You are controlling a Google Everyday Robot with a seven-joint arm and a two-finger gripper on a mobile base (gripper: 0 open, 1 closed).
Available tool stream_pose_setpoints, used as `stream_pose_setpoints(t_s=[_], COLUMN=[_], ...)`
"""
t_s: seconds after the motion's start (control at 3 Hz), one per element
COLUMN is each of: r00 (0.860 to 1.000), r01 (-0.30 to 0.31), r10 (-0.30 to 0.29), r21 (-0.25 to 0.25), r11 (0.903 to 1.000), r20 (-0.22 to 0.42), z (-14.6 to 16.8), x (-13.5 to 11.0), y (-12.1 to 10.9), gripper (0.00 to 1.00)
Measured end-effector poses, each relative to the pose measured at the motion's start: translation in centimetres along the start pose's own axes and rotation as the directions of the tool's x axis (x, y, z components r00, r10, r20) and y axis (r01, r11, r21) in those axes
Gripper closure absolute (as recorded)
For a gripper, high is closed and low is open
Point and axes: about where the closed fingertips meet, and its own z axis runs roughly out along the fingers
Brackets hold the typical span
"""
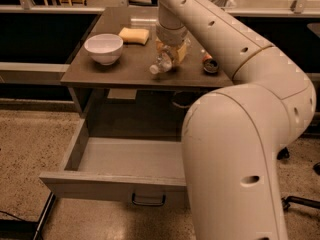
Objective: Place water bottle into top drawer
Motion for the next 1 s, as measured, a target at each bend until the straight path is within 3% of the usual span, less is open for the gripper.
stream_pose_setpoints(t_s=[0.33, 0.67, 1.0], r00=[0.998, 0.985, 0.953], r01=[-0.014, -0.012, -0.029], r10=[0.007, -0.035, -0.058], r21=[0.111, 0.266, 0.279], r11=[0.9938, 0.9639, 0.9598], r20=[0.061, 0.168, 0.298], z=[-3.1, -7.6, -6.2], x=[-2.5, -9.1, -14.6], y=[0.6, 3.2, 6.6], gripper=[1.00, 1.00, 1.00])
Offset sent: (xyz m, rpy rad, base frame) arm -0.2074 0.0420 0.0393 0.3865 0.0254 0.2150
